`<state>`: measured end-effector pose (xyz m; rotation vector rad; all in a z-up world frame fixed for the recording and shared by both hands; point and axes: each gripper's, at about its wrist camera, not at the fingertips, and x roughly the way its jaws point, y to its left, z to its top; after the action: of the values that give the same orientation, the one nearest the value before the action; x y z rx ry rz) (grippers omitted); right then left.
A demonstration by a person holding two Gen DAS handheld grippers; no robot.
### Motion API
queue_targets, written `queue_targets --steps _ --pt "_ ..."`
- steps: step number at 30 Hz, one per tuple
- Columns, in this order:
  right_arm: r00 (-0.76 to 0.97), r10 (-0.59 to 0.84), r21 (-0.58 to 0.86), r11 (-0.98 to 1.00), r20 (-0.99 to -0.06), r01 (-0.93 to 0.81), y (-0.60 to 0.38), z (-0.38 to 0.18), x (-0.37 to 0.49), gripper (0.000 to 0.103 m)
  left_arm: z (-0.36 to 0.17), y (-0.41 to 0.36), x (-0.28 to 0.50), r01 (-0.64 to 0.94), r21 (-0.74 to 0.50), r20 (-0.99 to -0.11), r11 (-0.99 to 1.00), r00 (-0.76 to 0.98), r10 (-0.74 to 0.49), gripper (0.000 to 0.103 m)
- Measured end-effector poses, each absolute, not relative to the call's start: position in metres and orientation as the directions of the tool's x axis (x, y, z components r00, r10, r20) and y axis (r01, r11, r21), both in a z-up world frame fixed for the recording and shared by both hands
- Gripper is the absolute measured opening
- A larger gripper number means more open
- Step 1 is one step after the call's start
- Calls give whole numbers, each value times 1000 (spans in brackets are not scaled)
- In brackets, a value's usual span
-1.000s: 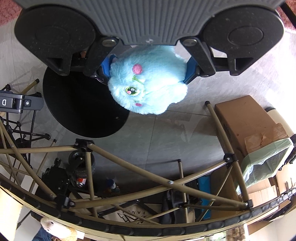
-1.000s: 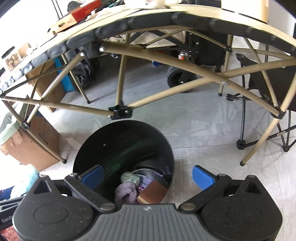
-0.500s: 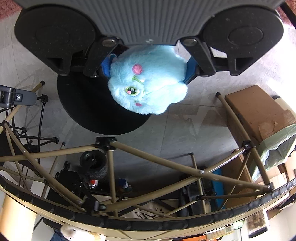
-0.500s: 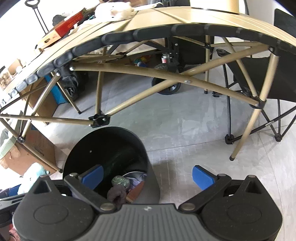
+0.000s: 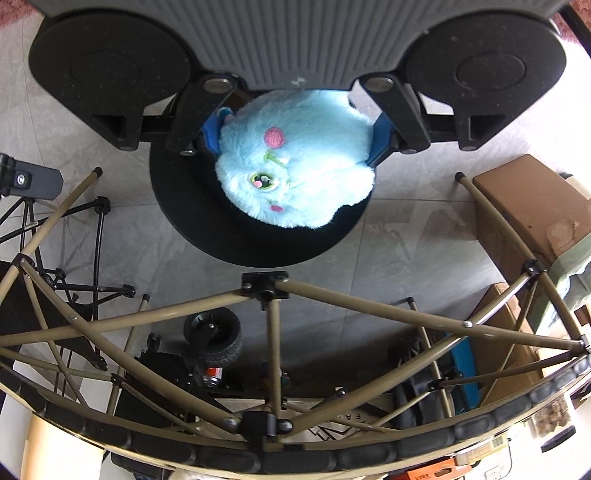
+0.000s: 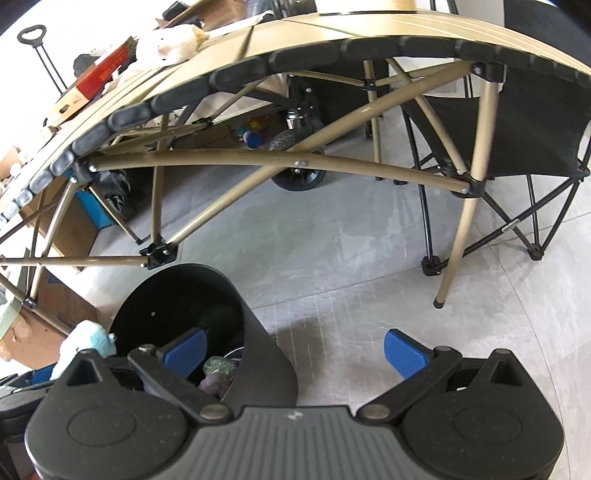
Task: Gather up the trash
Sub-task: 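Move the left gripper over the bin and open it to drop the blue plush, then raise both tools from the bin back toward the table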
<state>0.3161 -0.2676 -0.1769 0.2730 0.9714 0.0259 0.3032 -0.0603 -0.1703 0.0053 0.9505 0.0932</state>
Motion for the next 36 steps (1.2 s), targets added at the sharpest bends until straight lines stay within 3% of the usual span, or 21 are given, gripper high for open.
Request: queue_targets --steps 19,24,26,36 --pt "559 106 237 957 -822 166 -287 -184 311 103 -186 -87 333 -92 36 -842 995 534 80 76" --pt "558 100 239 954 -824 182 -291 -186 310 103 -190 -89 336 -89 21 -858 996 509 64 88" --pt "558 99 239 953 -824 184 -292 -186 310 103 -189 -89 337 -103 13 -861 995 505 64 103" --pt "556 99 240 953 -825 187 -293 -187 310 103 -187 -90 336 -107 11 -859 994 508 64 103"
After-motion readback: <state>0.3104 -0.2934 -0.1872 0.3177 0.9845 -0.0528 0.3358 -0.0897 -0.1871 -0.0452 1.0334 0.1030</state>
